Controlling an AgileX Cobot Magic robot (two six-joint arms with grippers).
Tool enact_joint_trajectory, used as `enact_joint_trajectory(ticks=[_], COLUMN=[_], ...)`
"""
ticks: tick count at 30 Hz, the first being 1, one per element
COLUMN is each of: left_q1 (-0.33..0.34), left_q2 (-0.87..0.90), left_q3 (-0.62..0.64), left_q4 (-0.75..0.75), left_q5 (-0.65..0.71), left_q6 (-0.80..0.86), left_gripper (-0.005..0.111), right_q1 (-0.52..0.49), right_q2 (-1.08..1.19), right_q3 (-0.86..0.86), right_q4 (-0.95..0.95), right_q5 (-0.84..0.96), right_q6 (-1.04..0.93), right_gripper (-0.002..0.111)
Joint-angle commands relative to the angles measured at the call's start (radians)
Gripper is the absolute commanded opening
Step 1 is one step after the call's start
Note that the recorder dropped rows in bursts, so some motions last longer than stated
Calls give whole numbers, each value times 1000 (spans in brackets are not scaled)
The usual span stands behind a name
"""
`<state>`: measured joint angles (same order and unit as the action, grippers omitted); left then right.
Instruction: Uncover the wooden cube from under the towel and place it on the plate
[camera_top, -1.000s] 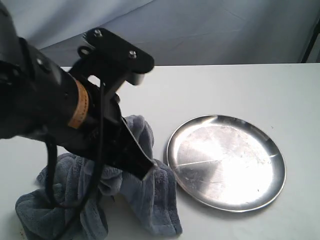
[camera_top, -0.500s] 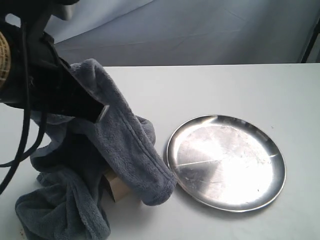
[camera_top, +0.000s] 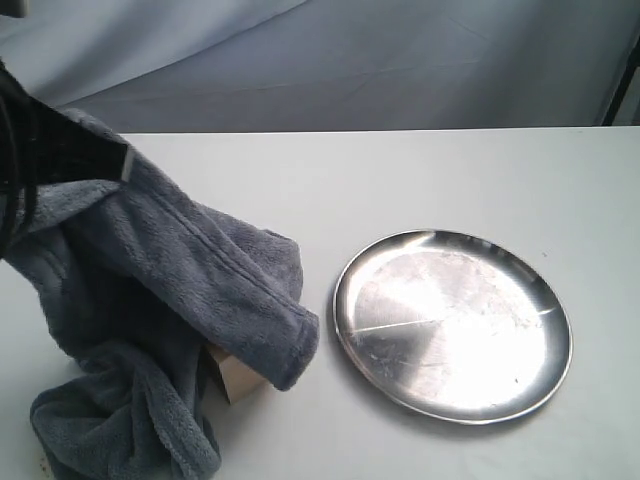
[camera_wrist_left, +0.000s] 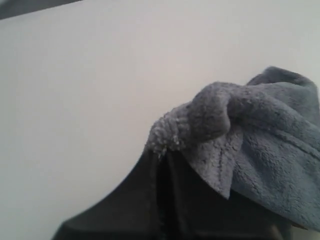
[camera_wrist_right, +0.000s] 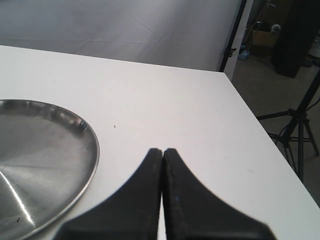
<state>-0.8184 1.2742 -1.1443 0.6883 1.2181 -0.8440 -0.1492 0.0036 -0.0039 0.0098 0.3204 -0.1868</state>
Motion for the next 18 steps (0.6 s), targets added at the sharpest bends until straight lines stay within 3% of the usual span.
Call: enact_joint_trajectory(ticks=[1,10,18], left_q1=[136,368,448], left_q2=[-3,-3,5], left_q3=[42,158,281], left_q4=[-33,-164,-315], left_q5=[-57,-108,-268], left_q6=[50,169,281], left_gripper=[0,0,0], right_q1=[0,0,0], right_q2=[-4,-4,-4], right_q3=[4,4,4], right_q4=[-10,-10,-10], right_q5=[0,0,0], right_q6=[3,3,3], right_gripper=[0,0,0])
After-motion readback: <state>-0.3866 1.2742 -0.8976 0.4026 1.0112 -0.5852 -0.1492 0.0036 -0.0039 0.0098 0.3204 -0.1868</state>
